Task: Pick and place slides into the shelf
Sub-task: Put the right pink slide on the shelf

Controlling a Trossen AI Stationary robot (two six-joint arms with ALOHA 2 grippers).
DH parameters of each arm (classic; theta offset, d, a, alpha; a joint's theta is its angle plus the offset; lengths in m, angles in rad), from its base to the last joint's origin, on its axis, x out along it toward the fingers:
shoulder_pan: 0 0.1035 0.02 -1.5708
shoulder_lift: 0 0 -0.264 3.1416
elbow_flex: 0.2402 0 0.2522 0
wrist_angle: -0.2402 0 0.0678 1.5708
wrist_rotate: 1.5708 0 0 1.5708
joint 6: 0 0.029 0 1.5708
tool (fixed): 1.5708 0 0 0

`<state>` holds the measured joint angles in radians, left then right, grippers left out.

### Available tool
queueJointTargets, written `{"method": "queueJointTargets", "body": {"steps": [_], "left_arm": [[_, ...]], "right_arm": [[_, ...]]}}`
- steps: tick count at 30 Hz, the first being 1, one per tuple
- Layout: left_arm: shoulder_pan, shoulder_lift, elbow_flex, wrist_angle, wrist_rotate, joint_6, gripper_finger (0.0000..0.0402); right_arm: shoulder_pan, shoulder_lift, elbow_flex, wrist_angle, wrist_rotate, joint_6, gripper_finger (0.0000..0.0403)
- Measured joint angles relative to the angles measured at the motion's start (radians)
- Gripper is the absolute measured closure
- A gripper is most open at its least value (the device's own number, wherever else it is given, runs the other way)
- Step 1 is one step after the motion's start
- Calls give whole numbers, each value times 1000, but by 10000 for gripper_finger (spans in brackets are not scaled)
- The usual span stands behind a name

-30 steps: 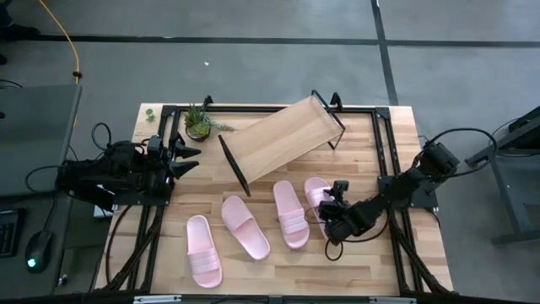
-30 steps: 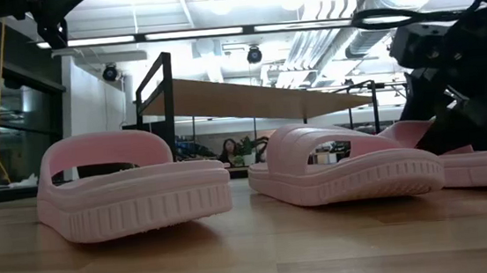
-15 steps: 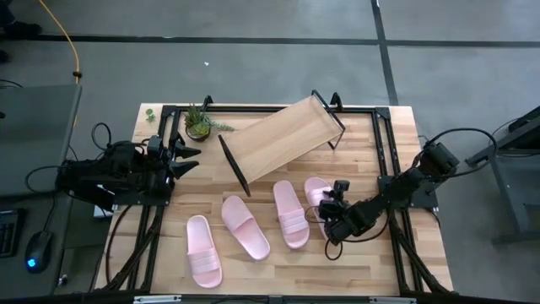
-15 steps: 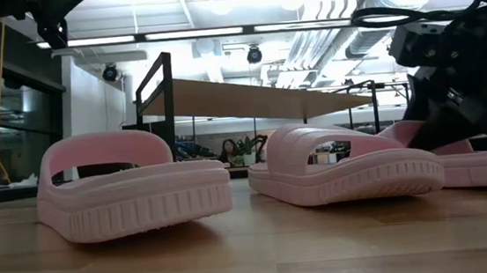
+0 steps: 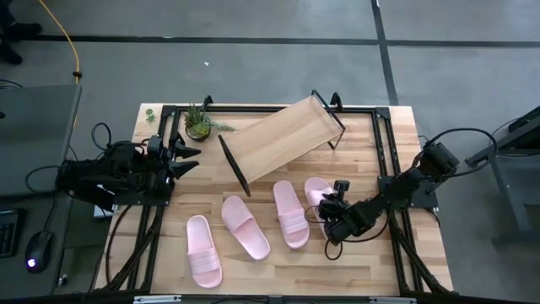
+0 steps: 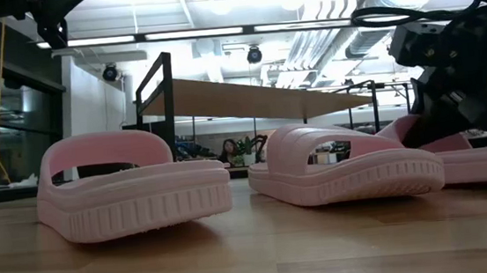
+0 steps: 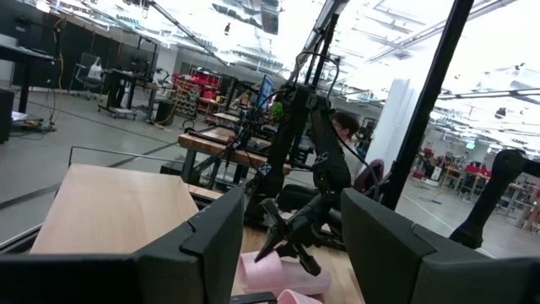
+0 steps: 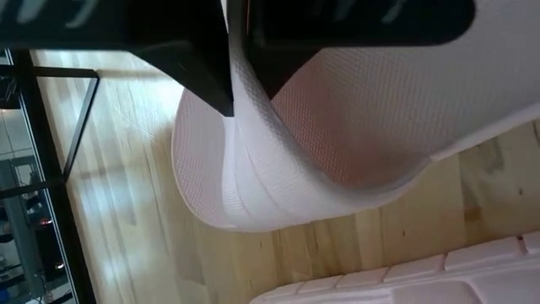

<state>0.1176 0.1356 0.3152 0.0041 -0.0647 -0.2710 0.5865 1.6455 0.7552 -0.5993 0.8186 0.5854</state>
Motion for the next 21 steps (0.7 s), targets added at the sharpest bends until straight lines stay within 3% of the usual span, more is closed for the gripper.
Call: {"method": "queueJointTargets", "body": {"steps": [21], "left_arm": [[0, 0, 0, 0, 0, 4, 218]], "right_arm": [[3, 0, 192, -318, -7, 36, 402]]}}
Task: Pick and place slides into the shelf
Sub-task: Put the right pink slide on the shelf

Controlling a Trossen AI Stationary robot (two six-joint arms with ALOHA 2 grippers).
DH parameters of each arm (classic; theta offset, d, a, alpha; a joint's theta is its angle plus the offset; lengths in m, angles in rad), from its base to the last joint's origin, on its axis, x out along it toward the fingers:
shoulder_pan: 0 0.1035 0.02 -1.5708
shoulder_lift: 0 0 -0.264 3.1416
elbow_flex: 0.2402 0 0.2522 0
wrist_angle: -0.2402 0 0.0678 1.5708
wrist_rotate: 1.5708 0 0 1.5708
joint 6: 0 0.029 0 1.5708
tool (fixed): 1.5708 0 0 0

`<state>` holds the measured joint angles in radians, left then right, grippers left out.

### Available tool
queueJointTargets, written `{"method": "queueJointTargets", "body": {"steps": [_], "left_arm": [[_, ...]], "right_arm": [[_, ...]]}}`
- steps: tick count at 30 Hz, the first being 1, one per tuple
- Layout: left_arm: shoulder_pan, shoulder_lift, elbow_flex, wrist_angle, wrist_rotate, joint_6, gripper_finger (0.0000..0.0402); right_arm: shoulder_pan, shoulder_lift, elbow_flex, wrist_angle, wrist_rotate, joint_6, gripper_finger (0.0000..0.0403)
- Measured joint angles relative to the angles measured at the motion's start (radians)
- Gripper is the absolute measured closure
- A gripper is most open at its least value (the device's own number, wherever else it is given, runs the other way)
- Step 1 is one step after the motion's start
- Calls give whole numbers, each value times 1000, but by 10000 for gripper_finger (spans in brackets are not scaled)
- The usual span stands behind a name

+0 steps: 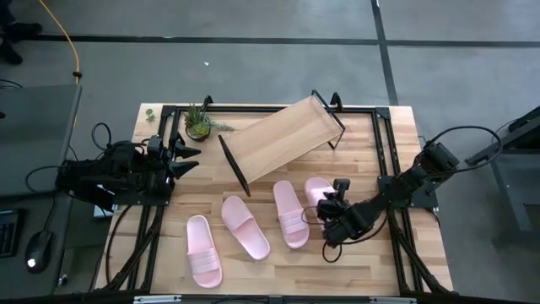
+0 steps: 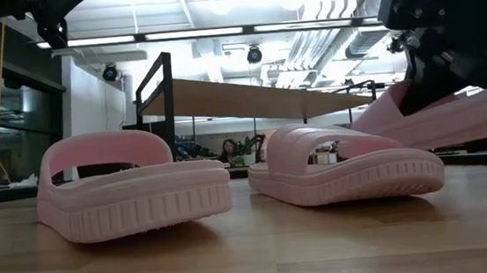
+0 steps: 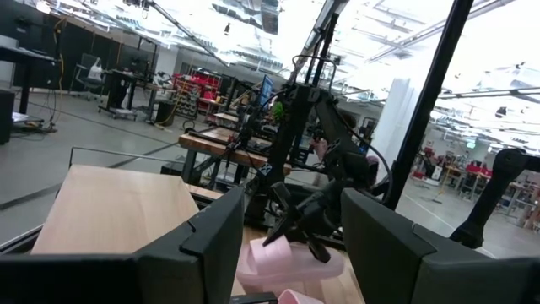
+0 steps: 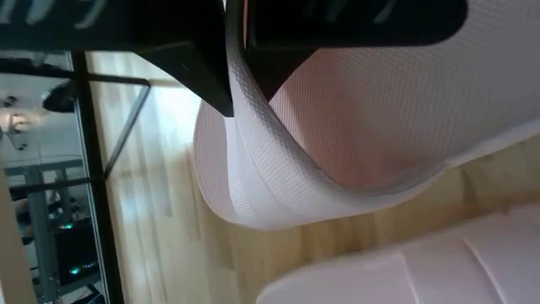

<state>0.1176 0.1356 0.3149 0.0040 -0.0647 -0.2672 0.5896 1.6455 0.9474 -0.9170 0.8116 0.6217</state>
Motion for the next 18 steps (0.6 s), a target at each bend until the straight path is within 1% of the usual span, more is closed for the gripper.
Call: {"method": "queueJointTargets", "body": {"steps": [6, 11, 18], "left_arm": [[0, 0, 0, 0, 0, 0, 218], [0, 0, 0, -1, 0, 0, 218], [0, 0, 0, -2, 0, 0, 218]], "right_arm": [[2, -16, 0, -99, 0, 85, 402], [19, -61, 0, -103, 13, 74, 402], [57, -164, 0, -120, 73, 60, 403]]}}
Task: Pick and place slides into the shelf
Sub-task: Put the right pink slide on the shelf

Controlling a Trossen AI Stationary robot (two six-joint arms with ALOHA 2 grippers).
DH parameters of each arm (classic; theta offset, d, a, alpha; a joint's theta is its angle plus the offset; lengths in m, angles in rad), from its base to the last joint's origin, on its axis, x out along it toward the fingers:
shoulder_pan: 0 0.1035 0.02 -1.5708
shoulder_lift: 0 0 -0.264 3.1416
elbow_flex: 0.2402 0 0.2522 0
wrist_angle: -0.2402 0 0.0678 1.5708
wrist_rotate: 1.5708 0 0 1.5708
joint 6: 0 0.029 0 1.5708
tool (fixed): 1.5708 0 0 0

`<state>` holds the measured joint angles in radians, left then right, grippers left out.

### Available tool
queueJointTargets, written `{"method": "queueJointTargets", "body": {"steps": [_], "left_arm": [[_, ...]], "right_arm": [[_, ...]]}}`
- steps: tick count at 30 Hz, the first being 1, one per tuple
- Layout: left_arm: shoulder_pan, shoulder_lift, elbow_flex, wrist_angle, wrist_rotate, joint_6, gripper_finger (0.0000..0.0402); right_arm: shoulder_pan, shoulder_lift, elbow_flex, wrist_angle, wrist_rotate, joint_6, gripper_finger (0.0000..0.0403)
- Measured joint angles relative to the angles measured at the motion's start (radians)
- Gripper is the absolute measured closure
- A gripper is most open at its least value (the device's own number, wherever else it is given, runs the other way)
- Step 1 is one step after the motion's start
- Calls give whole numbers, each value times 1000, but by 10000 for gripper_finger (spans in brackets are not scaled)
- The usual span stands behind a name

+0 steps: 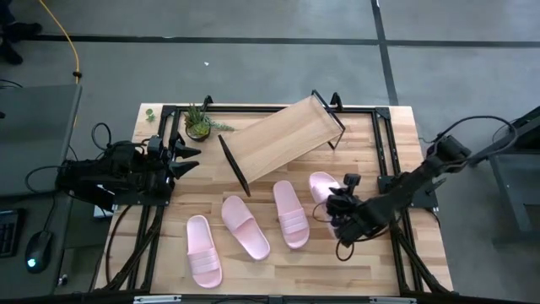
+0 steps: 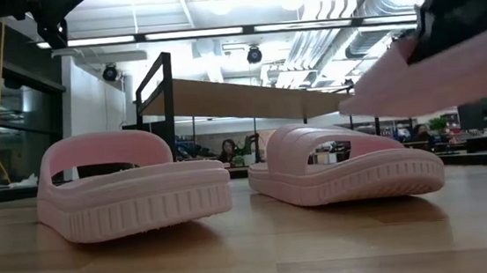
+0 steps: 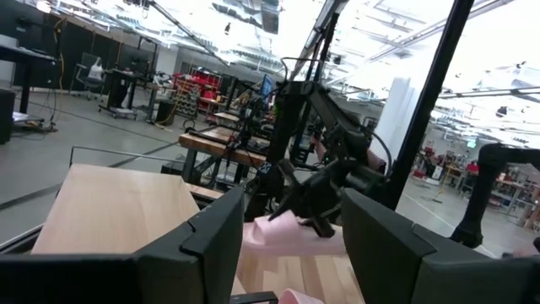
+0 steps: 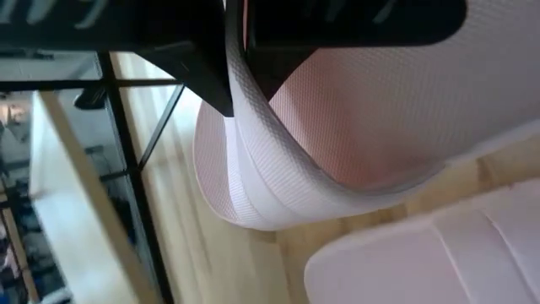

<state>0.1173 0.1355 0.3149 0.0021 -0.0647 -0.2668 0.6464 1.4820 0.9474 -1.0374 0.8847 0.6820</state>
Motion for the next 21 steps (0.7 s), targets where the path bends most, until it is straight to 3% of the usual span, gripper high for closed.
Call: {"method": "queueJointTargets", "body": {"steps": [10, 21], "left_arm": [[0, 0, 0, -4, 0, 0, 218], [0, 0, 0, -6, -22, 0, 218]], "right_arm": [[-15, -138, 0, 0, 106, -164, 403], [-117, -280, 0, 12, 110, -368, 403]]}}
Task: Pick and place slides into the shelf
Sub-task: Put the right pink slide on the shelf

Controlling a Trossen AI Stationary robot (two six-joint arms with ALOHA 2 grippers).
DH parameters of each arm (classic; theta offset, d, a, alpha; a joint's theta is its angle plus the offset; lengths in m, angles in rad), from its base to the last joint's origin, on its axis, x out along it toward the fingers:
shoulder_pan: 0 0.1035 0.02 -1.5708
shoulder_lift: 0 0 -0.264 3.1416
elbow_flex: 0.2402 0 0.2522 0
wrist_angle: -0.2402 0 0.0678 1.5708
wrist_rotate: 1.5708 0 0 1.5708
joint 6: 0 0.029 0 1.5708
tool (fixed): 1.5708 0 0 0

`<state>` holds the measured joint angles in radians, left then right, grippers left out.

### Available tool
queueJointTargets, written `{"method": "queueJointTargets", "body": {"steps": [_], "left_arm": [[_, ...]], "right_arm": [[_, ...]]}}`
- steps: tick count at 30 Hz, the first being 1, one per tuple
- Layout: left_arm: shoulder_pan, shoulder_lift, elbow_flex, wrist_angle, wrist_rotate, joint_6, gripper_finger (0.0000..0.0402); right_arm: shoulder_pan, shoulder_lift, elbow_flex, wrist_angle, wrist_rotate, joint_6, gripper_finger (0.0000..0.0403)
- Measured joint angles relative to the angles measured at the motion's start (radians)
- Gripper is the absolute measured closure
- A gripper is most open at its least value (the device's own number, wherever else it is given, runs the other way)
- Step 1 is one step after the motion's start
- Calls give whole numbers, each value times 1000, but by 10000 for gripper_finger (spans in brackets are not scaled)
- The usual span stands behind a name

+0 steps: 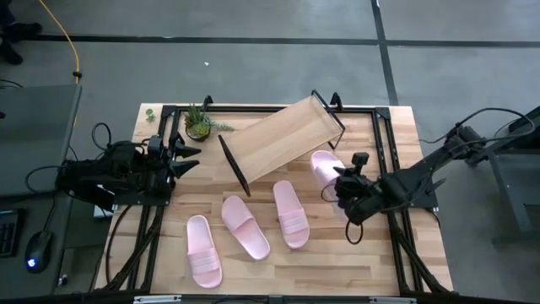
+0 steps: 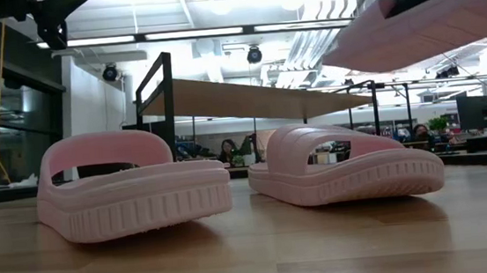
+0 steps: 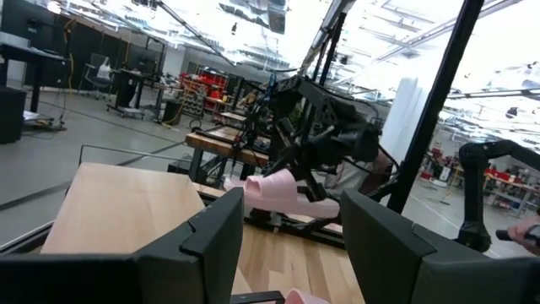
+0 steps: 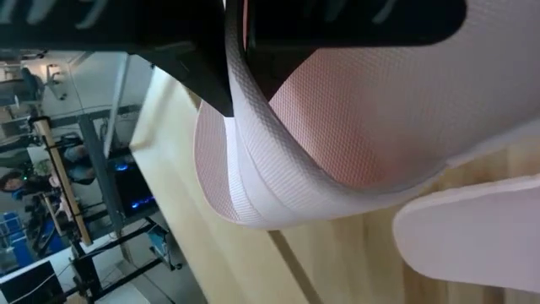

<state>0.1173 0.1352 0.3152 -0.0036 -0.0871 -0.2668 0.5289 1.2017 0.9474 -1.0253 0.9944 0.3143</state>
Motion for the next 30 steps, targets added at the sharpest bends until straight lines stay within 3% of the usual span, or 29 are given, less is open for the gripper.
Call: {"method": "queueJointTargets", "body": {"steps": [6, 15, 23, 30], "left_arm": [[0, 0, 0, 0, 0, 0, 218], [0, 0, 0, -1, -8, 0, 218], [0, 0, 0, -1, -50, 0, 218], [0, 0, 0, -1, -57, 0, 218]], "right_arm": [[-59, -69, 0, 42, -18, -131, 403], [-213, -158, 0, 190, -119, -455, 403], [-463, -238, 0, 350, -364, -740, 403], [-661, -241, 0, 455, -550, -894, 403]]}}
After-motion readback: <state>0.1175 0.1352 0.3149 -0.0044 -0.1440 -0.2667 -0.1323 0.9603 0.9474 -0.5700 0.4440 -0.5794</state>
